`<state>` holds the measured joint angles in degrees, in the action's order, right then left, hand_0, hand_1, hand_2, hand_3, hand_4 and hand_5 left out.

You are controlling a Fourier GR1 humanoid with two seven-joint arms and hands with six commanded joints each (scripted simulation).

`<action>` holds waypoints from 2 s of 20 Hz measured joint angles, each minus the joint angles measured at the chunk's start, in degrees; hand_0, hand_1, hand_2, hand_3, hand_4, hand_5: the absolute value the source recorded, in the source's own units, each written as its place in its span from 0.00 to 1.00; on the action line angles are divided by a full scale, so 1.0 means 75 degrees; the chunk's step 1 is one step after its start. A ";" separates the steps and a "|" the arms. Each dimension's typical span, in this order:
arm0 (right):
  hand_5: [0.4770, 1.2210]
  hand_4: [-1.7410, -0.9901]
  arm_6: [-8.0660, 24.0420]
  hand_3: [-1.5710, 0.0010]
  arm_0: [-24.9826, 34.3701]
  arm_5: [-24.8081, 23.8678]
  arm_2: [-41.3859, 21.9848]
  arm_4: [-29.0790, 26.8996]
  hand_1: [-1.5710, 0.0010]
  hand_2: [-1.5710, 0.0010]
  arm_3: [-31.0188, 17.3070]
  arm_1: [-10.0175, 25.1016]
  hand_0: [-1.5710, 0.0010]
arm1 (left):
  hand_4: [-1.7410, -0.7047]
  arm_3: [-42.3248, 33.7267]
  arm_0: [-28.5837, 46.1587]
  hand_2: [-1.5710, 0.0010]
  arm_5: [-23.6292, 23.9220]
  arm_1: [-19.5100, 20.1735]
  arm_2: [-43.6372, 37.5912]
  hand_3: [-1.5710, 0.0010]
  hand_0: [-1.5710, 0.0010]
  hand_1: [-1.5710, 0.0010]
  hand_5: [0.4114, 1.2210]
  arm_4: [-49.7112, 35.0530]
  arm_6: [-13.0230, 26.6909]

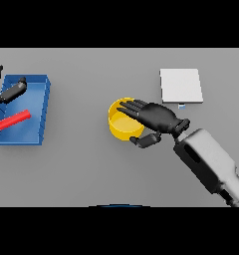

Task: Pick up the red beaker and tilt it to pour out 1 green nut into yellow bowl. Pick up the yellow bowl and place it on the metallic measuring scale.

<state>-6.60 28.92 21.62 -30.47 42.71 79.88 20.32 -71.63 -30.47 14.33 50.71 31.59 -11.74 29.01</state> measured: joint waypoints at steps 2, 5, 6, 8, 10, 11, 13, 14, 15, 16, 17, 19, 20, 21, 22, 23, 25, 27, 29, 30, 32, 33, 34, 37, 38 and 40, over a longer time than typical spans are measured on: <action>0.28 0.66 -0.0255 1.00 0.0124 0.0081 -0.0108 0.0023 1.00 1.00 -0.0326 0.0009 1.00 | 0.91 0.0057 -0.0027 1.00 -0.0030 -0.0019 0.0022 1.00 1.00 1.00 0.39 0.0012 0.0073; 0.27 0.64 -0.0239 1.00 0.0440 0.0286 -0.0294 0.0065 1.00 1.00 -0.0750 -0.0213 1.00 | 0.91 0.0123 -0.0099 1.00 -0.0079 0.0006 0.0014 1.00 1.00 1.00 0.40 0.0043 -0.0002; 0.27 0.63 -0.0282 1.00 0.0461 0.0351 -0.0349 0.0106 1.00 1.00 -0.0880 -0.0173 1.00 | 0.91 0.0051 -0.0091 1.00 -0.0043 0.0033 -0.0007 1.00 1.00 1.00 0.40 0.0028 0.0040; 0.26 0.60 -0.0247 1.00 0.0597 0.0402 -0.0476 0.0199 1.00 1.00 -0.1148 -0.0276 1.00 | 0.91 0.0091 -0.0072 1.00 -0.0080 0.0105 -0.0049 1.00 1.00 1.00 0.40 0.0006 0.0022; 0.26 0.59 -0.0311 1.00 0.0700 0.0556 -0.0537 0.0212 1.00 1.00 -0.1248 -0.0234 1.00 | 0.91 0.0090 -0.0056 1.00 -0.0106 0.0066 -0.0036 1.00 1.00 1.00 0.40 -0.0022 0.0013; 0.26 0.58 -0.0306 1.00 0.0805 0.0638 -0.0547 0.0219 1.00 1.00 -0.1358 -0.0223 1.00 | 0.91 0.0006 0.0036 1.00 -0.0065 0.0138 -0.0066 1.00 1.00 1.00 0.40 -0.0043 -0.0022; 0.29 0.58 -0.0224 1.00 0.0902 0.0744 -0.0676 0.0306 1.00 1.00 -0.1422 -0.0292 1.00 | 0.91 0.0017 0.0060 1.00 0.0000 0.0074 -0.0035 1.00 1.00 1.00 0.40 -0.0006 -0.0063; 0.30 0.58 -0.0145 1.00 0.1004 0.0847 -0.0759 0.0362 1.00 1.00 -0.1513 -0.0341 1.00 | 0.91 0.0114 -0.0057 1.00 -0.0055 0.0074 -0.0040 1.00 1.00 1.00 0.40 0.0024 -0.0038; 0.32 0.58 -0.0197 1.00 0.1014 0.0884 -0.0830 0.0404 1.00 1.00 -0.1584 -0.0332 1.00 | 0.91 0.0134 -0.0067 1.00 -0.0080 0.0085 -0.0031 1.00 1.00 1.00 0.39 0.0043 -0.0070; 0.34 0.58 -0.0143 0.99 0.1069 0.0890 -0.0842 0.0417 1.00 1.00 -0.1643 -0.0391 1.00 | 0.91 0.0164 -0.0070 1.00 -0.0107 0.0130 -0.0046 1.00 1.00 1.00 0.39 0.0047 -0.0075; 0.37 0.56 -0.0156 0.97 0.1081 0.0802 -0.0856 0.0459 0.99 0.98 -0.1728 -0.0410 1.00 | 0.92 0.0162 -0.0118 1.00 -0.0152 0.0091 -0.0050 1.00 1.00 1.00 0.39 -0.0003 -0.0009; 0.46 0.50 -0.0031 0.90 0.1064 0.0805 -0.0947 0.0536 0.93 0.91 -0.1831 -0.0513 0.94 | 0.92 0.0141 -0.0136 1.00 -0.0141 0.0075 -0.0027 1.00 1.00 1.00 0.39 0.0032 -0.0078; 0.57 0.47 0.0049 0.84 0.1127 0.0803 -0.0991 0.0612 0.85 0.85 -0.1837 -0.0524 0.84 | 0.91 0.0184 -0.0113 1.00 -0.0102 0.0043 -0.0020 1.00 1.00 1.00 0.38 0.0044 -0.0067; 0.66 0.42 0.0011 0.77 0.1140 0.0814 -0.1043 0.0650 0.72 0.75 -0.1836 -0.0540 0.68 | 0.91 0.0086 -0.0056 1.00 -0.0069 0.0073 -0.0026 1.00 1.00 1.00 0.38 0.0025 -0.0069; 0.72 0.34 -0.0113 0.70 0.1100 0.0846 -0.1039 0.0631 0.58 0.60 -0.1779 -0.0428 0.54 | 0.91 0.0113 -0.0061 1.00 -0.0054 0.0068 -0.0063 1.00 1.00 1.00 0.39 -0.0005 -0.0050; 0.78 0.28 0.0010 0.62 0.1136 0.0924 -0.1033 0.0627 0.46 0.48 -0.1791 -0.0466 0.43 | 0.91 0.0075 -0.0037 1.00 -0.0095 0.0107 -0.0081 1.00 1.00 1.00 0.39 -0.0039 -0.0109; 0.86 0.18 -0.0156 0.45 0.1141 0.1217 -0.1070 0.0475 0.30 0.31 -0.1696 -0.0320 0.28 | 0.91 0.0166 -0.0049 1.00 -0.0112 0.0087 -0.0110 1.00 1.00 1.00 0.39 -0.0063 -0.0113; 0.91 0.12 -0.0225 0.35 0.1135 0.1296 -0.1078 0.0390 0.19 0.20 -0.1677 -0.0258 0.18 | 0.91 -0.0012 -0.0037 1.00 -0.0057 0.0106 -0.0070 1.00 1.00 1.00 0.39 -0.0032 -0.0109; 0.94 0.08 -0.0112 0.27 0.1126 0.1392 -0.1076 0.0303 0.12 0.16 -0.1613 -0.0238 0.11 | 0.91 -0.0038 -0.0025 1.00 -0.0019 0.0095 -0.0055 1.00 1.00 1.00 0.39 -0.0029 -0.0029; 0.95 0.06 0.0030 0.26 0.1115 0.1428 -0.1098 0.0289 0.10 0.14 -0.1534 -0.0237 0.09 | 0.91 -0.0106 0.0091 1.00 0.0049 0.0123 -0.0075 1.00 1.00 1.00 0.39 -0.0050 -0.0088; 0.97 0.04 0.0048 0.25 0.1091 0.1431 -0.1072 0.0193 0.06 0.09 -0.1433 -0.0163 0.06 | 0.90 -0.0162 0.0028 1.00 0.0118 0.0138 -0.0037 1.00 1.00 1.00 0.39 0.0027 0.0095; 0.98 0.03 0.0100 0.25 0.1034 0.1383 -0.1078 0.0185 0.05 0.07 -0.1360 -0.0141 0.05 | 0.90 -0.0180 -0.0007 1.00 0.0084 0.0169 -0.0060 1.00 1.00 1.00 0.39 -0.0005 0.0149; 0.98 0.03 0.0013 0.24 0.1106 0.1457 -0.1022 0.0118 0.04 0.08 -0.1291 -0.0040 0.04 | 0.91 -0.0122 -0.0005 1.00 0.0016 0.0162 -0.0052 1.00 1.00 1.00 0.39 -0.0014 0.0090; 0.99 0.01 0.0118 0.19 0.1126 0.1659 -0.0860 -0.0089 0.02 0.06 -0.0904 0.0152 0.02 | 0.91 -0.0152 0.0049 1.00 -0.0020 0.0259 -0.0087 1.00 1.00 1.00 0.39 -0.0023 -0.0043; 0.99 0.01 0.0218 0.15 0.1156 0.1804 -0.0806 -0.0177 0.02 0.05 -0.0697 0.0219 0.02 | 0.91 -0.0167 0.0052 1.00 -0.0019 0.0245 -0.0075 1.00 1.00 1.00 0.38 -0.0030 -0.0003; 1.00 0.02 0.0418 0.14 0.1306 0.2075 -0.0665 -0.0302 0.01 0.03 -0.0366 0.0395 0.01 | 0.91 -0.0202 0.0020 1.00 -0.0057 0.0297 -0.0078 1.00 1.00 1.00 0.38 -0.0024 0.0008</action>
<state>-3.47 38.71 37.18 -35.46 40.45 77.14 23.29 -73.15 -30.32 13.90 52.94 31.01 -11.91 29.07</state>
